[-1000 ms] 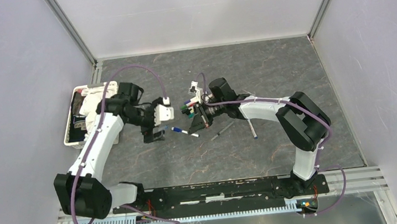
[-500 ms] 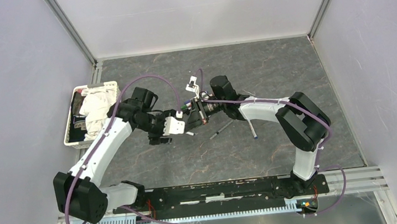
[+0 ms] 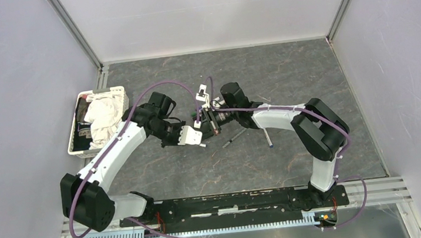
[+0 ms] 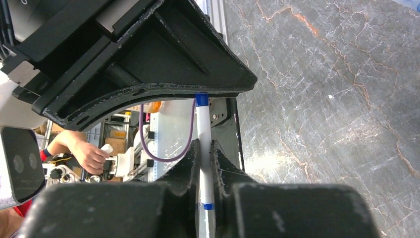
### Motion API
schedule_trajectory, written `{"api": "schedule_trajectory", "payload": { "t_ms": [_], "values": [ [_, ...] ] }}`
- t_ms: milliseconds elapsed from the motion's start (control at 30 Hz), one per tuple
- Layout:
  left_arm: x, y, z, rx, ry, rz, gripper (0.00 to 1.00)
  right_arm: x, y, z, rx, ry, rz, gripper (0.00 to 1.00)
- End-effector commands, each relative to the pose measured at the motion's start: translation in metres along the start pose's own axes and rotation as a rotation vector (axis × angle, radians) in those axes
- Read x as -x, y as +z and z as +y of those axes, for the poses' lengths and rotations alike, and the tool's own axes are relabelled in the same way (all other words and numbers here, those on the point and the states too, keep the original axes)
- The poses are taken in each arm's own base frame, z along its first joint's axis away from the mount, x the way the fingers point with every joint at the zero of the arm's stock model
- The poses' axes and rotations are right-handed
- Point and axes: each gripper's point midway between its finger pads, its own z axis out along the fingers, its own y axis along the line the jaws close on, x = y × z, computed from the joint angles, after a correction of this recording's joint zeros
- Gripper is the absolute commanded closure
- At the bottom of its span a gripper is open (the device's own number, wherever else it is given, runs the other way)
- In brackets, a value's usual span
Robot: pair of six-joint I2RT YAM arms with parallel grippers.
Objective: Open the pen caps
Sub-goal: Pick up the pen from the center of the board, then open the pen cap from the pen.
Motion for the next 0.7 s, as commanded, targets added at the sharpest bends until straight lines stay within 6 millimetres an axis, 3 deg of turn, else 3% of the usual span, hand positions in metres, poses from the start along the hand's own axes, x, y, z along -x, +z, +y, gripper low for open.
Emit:
{"api": "schedule_trajectory", "payload": {
  "t_ms": [0,133,267,533,667],
  "values": [
    [0.007,-0.005,0.011,0.035,0.033,-0.001,0.98,0.005,0.014,0.009,0.03,-0.054,0.013,0.85],
    [0.01,-0.006,0.01,0.028,0.036,-0.003,0.98,0.007,0.027,0.015,0.067,-0.041,0.018,0.8],
    [0.01,-0.005,0.008,0.019,0.033,0.003,0.98,0.009,0.028,0.017,0.081,-0.039,0.012,0.8],
    [0.013,-0.007,0.014,0.044,0.03,-0.004,0.98,0.013,0.03,0.035,0.141,-0.053,-0.011,0.68],
    [0.011,-0.007,0.013,0.044,0.026,0.002,0.98,0.01,0.029,0.034,0.139,-0.048,-0.008,0.89]
  ]
}}
